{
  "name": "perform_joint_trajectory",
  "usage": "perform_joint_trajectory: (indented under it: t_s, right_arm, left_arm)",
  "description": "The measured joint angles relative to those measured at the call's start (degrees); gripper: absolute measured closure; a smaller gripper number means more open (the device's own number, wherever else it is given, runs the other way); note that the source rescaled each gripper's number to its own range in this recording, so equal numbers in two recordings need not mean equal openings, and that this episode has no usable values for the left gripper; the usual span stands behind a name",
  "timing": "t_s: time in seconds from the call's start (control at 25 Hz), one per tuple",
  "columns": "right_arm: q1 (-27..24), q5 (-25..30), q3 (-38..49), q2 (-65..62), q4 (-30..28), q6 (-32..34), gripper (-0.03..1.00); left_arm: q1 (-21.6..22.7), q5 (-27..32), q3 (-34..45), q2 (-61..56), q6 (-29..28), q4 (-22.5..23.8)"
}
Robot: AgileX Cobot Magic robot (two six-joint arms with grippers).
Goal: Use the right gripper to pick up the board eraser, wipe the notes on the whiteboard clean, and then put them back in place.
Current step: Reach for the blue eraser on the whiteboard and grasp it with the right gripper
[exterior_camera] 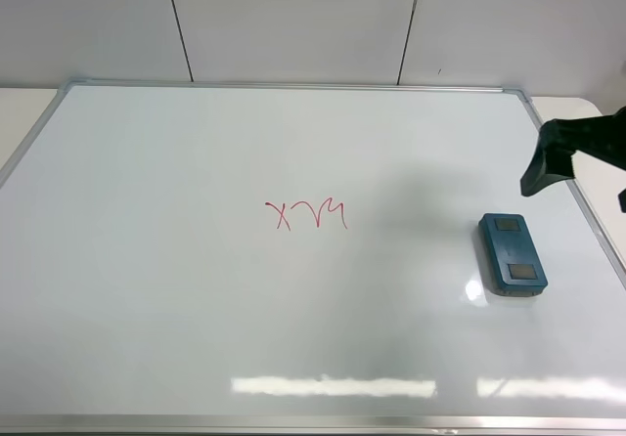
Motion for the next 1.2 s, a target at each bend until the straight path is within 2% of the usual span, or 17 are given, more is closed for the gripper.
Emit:
perform_joint_trajectory:
  t_s: [0.2,0.36,0.52,0.64,0.76,0.96,1.2]
  right_arm:
    - [4.5,-1.3,-0.1,5.9,0.2,1.4,-0.03]
    - [6.2,-1.6,-0.1,9.4,-0.4,2.9,-0.03]
    - [6.3,-2.3,0.6,11.2,-3.6,4.4,-0.03]
    - [5.8,-4.7,3.1,11.2,-5.4,4.5,-0.03]
    - [5.2,-7.8,5.1,11.3,-5.7,4.5,-0.03]
    - [4.7,-9.5,5.7,12.0,-8.1,4.7,-0.03]
    - [4.5,-13.0,5.7,17.8,-9.4,4.7,-0.03]
  left_arm:
    - [0.0,0.0,0.0,0.0,0.0,0.0]
    - [0.0,0.0,0.0,0.0,0.0,0.0]
    - [0.0,0.0,0.0,0.0,0.0,0.0]
    - [0.0,0.0,0.0,0.0,0.0,0.0]
    - [0.0,0.0,0.0,0.0,0.0,0.0]
    - [0.0,0.0,0.0,0.0,0.0,0.0]
    - [0.0,0.0,0.0,0.0,0.0,0.0]
